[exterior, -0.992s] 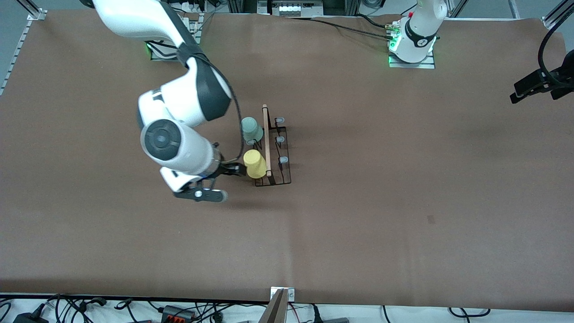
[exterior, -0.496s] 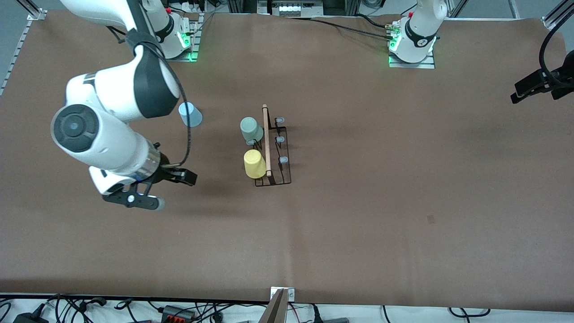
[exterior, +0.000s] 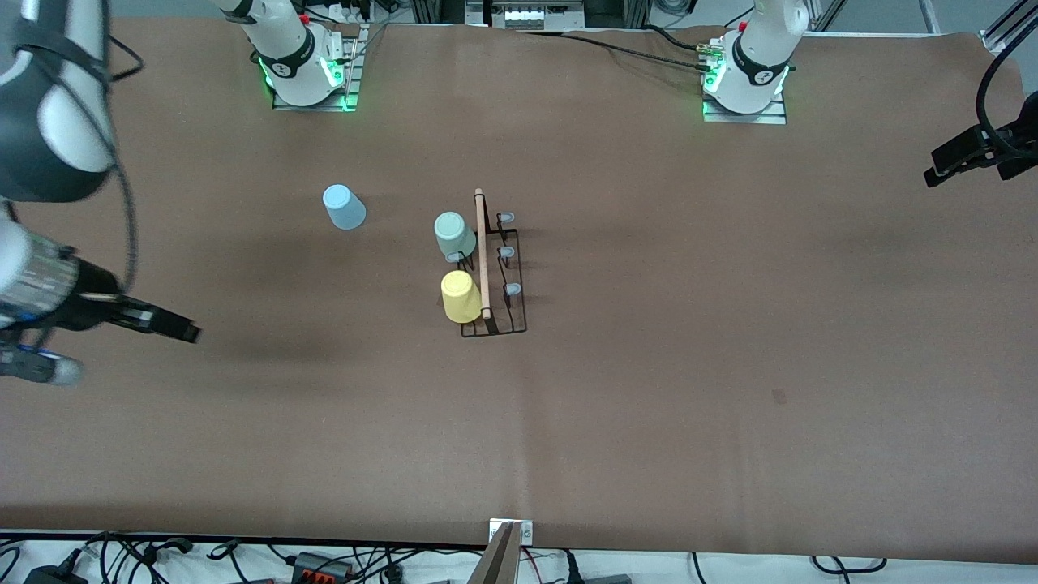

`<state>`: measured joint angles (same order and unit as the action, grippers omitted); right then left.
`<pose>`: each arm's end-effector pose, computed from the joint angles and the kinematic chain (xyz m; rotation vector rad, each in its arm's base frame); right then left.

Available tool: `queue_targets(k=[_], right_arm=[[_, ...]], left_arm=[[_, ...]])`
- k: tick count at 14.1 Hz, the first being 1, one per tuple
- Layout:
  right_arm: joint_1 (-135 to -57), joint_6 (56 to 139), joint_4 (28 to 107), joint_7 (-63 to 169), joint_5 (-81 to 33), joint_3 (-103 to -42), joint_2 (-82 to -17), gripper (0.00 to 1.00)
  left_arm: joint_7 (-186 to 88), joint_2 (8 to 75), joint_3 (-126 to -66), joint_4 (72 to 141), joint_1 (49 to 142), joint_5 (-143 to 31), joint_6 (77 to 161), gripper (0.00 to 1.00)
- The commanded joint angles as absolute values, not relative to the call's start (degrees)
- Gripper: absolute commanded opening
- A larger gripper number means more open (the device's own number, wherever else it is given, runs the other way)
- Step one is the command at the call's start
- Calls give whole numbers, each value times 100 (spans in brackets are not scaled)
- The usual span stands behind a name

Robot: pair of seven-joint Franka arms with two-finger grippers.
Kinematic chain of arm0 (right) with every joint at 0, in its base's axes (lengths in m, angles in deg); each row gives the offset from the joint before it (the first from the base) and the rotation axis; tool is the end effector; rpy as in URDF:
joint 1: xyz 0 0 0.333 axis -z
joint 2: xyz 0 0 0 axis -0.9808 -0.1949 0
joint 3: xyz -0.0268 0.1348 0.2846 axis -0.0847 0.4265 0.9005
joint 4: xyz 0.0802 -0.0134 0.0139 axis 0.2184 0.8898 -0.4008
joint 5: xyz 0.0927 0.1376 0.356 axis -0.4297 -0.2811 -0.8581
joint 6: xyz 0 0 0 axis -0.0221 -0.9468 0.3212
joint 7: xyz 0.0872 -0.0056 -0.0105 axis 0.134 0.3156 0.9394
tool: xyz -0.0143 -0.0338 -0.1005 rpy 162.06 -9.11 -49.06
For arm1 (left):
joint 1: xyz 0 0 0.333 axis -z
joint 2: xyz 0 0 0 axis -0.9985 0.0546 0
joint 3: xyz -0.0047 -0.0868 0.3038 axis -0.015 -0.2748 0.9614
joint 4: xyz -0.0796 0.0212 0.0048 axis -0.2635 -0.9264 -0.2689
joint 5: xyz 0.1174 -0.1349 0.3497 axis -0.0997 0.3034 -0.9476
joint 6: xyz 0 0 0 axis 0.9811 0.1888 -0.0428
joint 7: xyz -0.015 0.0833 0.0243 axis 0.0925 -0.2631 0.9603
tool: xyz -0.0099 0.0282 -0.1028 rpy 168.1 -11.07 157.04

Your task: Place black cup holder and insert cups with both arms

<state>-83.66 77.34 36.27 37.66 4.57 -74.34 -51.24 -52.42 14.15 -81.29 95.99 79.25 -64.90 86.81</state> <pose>0.6900 0.0064 0.5449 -3.0342 0.3280 -0.0547 0.5334 0.0370 0.6401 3.1337 0.1908 -0.0819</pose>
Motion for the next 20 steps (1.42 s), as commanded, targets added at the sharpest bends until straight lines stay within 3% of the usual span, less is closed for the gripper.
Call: queue_targets(k=[1, 7, 13, 20], right_arm=[[-7869, 7761, 4350, 4574, 670, -7160, -4495, 100], [-7850, 7656, 4491, 4990, 1259, -7159, -4230, 100], [-7867, 8271, 6477, 5007, 1259, -7150, -2948, 100], [-7868, 8218, 6268, 4946, 1215, -7150, -2982, 100]], left_arm=[[-5278, 1466, -8089, 9436, 7940, -6399, 8551, 100], [-5278, 1474, -8072, 9427, 7940, -6451, 8560, 100], [-5278, 1474, -8080, 9427, 7940, -6461, 8560, 100], [-5278, 1474, -8072, 9427, 7940, -6461, 8551, 100]])
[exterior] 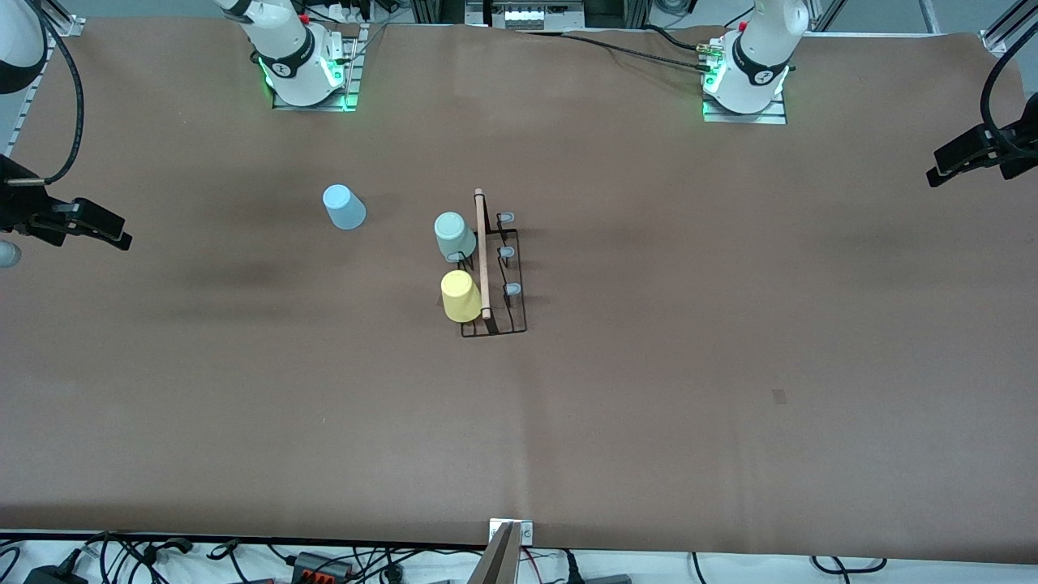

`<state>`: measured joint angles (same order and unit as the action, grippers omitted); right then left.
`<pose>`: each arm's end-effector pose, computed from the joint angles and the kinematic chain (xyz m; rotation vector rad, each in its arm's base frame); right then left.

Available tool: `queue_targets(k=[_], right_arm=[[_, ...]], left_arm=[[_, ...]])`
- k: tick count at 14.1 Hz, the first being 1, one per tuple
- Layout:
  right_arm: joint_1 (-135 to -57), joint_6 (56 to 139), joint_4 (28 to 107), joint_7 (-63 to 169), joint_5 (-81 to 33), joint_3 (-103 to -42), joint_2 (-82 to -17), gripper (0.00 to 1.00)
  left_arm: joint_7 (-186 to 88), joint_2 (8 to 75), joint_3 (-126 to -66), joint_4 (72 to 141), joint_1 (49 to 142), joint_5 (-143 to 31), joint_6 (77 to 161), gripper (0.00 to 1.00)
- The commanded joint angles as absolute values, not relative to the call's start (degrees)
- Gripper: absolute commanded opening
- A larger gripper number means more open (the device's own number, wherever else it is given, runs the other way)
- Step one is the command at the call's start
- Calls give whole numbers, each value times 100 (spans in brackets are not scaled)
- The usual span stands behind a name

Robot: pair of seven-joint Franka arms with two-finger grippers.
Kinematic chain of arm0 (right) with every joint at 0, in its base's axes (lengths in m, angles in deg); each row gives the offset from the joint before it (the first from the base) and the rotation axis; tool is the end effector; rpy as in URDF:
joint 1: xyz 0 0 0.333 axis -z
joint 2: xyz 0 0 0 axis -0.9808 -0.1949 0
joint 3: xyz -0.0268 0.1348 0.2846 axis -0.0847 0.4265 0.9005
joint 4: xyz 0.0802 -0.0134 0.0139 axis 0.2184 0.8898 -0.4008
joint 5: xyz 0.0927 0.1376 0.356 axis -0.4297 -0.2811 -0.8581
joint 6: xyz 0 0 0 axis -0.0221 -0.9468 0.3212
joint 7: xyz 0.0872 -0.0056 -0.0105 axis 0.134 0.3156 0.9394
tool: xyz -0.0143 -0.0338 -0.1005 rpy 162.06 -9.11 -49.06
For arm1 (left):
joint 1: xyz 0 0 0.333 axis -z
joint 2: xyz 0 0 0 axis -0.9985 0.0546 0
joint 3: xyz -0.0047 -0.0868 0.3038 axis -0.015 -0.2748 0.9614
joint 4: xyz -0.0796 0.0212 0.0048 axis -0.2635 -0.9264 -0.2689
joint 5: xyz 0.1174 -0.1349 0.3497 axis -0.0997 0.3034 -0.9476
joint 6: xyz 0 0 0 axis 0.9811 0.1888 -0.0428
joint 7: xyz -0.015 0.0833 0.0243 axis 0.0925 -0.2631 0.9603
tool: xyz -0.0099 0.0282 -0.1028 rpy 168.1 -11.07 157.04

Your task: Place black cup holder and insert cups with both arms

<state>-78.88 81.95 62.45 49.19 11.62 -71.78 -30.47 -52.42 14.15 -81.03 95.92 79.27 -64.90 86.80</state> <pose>0.5891 -0.0428 0.5633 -3.1310 0.0921 -0.0409 0.5332 0.0392 0.6407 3.1331 0.1973 -0.0802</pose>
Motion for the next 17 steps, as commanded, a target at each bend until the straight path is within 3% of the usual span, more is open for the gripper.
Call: queue_targets(k=[1, 9, 12, 17], right_arm=[[-7867, 8218, 6268, 4946, 1207, -7159, -2982, 100], [-7780, 8236, 6250, 4954, 1224, -7133, -2990, 100], [-7385, 8218, 6250, 4999, 1198, -6633, -2964, 100], [-7472, 8077, 6267, 4990, 1207, -6676, -2920, 100]], left_arm=[[-5278, 1474, -8072, 9427, 7940, -6461, 8551, 100], [-5278, 1483, -8063, 9427, 7940, -6461, 8551, 100], [-5278, 1483, -8063, 9427, 7940, -6452, 8569, 100], [-5278, 1483, -8063, 9427, 7940, -6461, 8569, 100]])
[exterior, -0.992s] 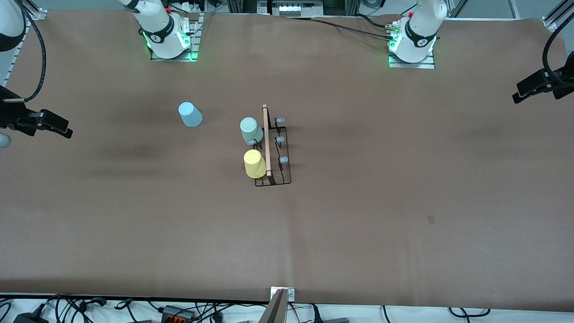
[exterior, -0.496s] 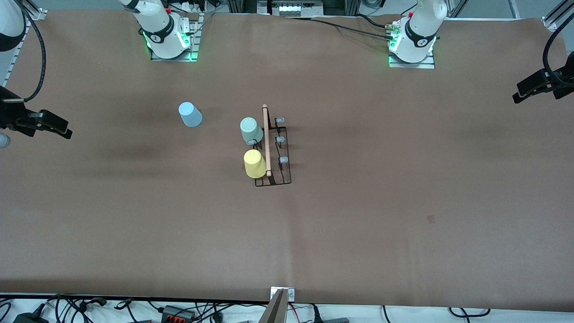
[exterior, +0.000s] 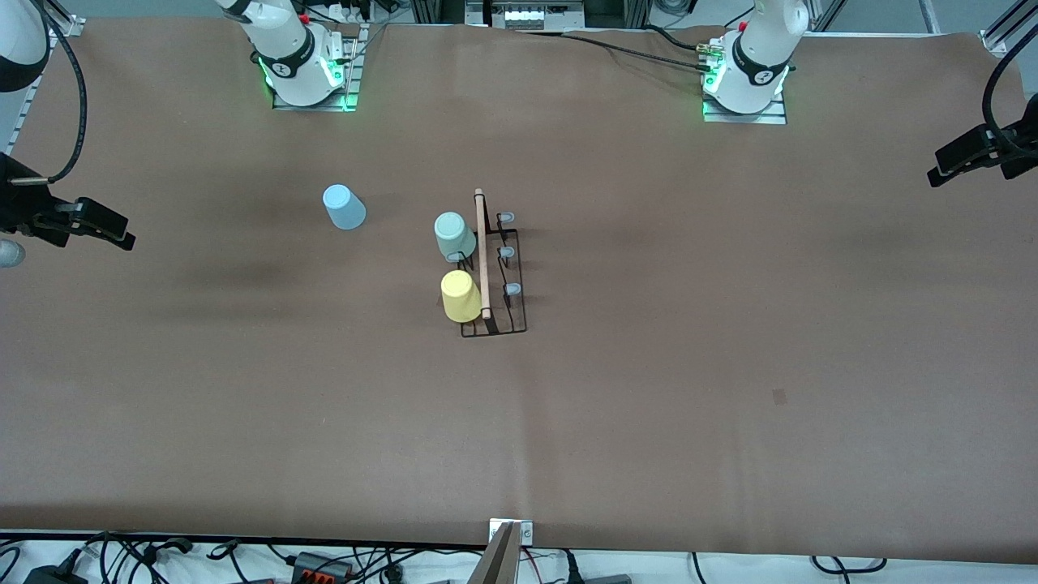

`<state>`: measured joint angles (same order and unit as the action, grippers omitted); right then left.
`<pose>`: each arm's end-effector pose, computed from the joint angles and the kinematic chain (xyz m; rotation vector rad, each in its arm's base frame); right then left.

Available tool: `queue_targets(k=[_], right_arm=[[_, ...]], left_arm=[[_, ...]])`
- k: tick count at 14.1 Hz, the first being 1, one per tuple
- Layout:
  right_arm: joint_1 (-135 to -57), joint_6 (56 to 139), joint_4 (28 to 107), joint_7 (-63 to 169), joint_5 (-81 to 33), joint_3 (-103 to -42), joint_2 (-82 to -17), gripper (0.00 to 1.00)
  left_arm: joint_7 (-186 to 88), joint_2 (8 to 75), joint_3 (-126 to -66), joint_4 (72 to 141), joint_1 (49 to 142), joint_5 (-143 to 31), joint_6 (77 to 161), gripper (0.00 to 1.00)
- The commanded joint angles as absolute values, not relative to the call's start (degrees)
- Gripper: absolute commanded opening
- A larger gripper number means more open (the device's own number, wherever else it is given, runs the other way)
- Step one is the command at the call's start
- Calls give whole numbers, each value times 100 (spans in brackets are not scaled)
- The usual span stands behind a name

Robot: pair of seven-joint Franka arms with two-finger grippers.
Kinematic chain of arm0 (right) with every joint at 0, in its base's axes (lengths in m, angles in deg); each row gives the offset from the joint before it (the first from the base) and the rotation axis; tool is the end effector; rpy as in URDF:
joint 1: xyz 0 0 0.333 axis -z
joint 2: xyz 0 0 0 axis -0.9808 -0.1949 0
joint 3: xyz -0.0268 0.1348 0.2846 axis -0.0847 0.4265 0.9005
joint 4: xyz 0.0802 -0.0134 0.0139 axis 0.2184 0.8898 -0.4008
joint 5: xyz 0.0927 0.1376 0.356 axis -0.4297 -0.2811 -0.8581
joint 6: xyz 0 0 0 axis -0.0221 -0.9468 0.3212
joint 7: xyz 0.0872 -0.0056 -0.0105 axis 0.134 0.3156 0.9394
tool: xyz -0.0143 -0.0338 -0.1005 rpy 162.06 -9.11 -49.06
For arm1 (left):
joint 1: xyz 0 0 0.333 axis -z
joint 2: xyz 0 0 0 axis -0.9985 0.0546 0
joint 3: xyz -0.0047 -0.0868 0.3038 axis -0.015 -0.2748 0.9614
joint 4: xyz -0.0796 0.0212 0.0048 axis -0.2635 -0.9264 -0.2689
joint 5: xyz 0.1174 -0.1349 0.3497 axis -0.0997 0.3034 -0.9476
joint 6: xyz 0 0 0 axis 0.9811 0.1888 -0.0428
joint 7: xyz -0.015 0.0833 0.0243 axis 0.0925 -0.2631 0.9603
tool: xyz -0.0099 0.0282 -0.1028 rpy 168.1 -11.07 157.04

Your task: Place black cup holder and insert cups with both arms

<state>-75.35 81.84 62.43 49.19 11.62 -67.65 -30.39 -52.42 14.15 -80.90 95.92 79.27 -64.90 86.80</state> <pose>0.5890 -0.0381 0.5640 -3.1254 0.0760 -0.0405 0.5331 0.0405 0.6407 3.1327 0.2008 -0.0802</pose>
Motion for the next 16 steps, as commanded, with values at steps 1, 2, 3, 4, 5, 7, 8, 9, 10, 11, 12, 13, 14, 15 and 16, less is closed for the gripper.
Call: queue_targets(k=[1, 2, 3, 4, 5, 7, 8, 9, 10, 11, 12, 13, 14, 15, 16], right_arm=[[-7533, 8077, 6268, 4981, 1207, -6710, -2911, 100], [-7655, 8077, 6268, 4964, 1207, -6832, -2911, 100], [-7735, 8077, 6268, 4964, 1207, -6947, -2911, 100], [-7770, 8077, 6268, 4964, 1207, -6965, -2911, 100], [-7771, 8069, 6268, 4964, 1207, -6966, -2911, 100], [-7753, 7999, 6276, 4964, 1207, -6966, -2885, 100], [-7744, 7972, 6311, 4964, 1207, -6966, -2841, 100], [-7727, 7972, 6338, 4972, 1207, -6966, -2815, 100], [-7727, 7980, 6347, 4964, 1207, -6966, -2815, 100], [-7744, 7989, 6364, 4972, 1215, -6957, -2815, 100], [-7753, 7998, 6364, 4972, 1215, -6957, -2823, 100], [-7753, 8007, 6364, 4972, 1215, -6957, -2823, 100], [-7753, 8016, 6364, 4972, 1215, -6957, -2815, 100], [-7753, 7998, 6364, 4972, 1215, -6957, -2806, 100], [-7744, 7989, 6373, 4972, 1215, -6957, -2797, 100]], left_arm=[[-5278, 1483, -8072, 9427, 7940, -6461, 8578, 100], [-5278, 1483, -8072, 9427, 7949, -6461, 8595, 100], [-5278, 1483, -8072, 9427, 7949, -6461, 8595, 100], [-5278, 1483, -8072, 9427, 7949, -6461, 8595, 100], [-5278, 1483, -8072, 9427, 7949, -6461, 8595, 100], [-5278, 1483, -8063, 9427, 7949, -6452, 8595, 100], [-5278, 1483, -8072, 9427, 7949, -6452, 8595, 100], [-5278, 1492, -8063, 9427, 7949, -6452, 8595, 100], [-5278, 1492, -8072, 9427, 7949, -6452, 8595, 100], [-5278, 1483, -8072, 9427, 7949, -6452, 8595, 100], [-5278, 1483, -8063, 9419, 7949, -6452, 8595, 100], [-5278, 1492, -8072, 9419, 7949, -6452, 8604, 100], [-5278, 1483, -8072, 9419, 7949, -6452, 8604, 100], [-5278, 1483, -8072, 9419, 7949, -6452, 8595, 100], [-5278, 1483, -8072, 9419, 7958, -6452, 8604, 100]])
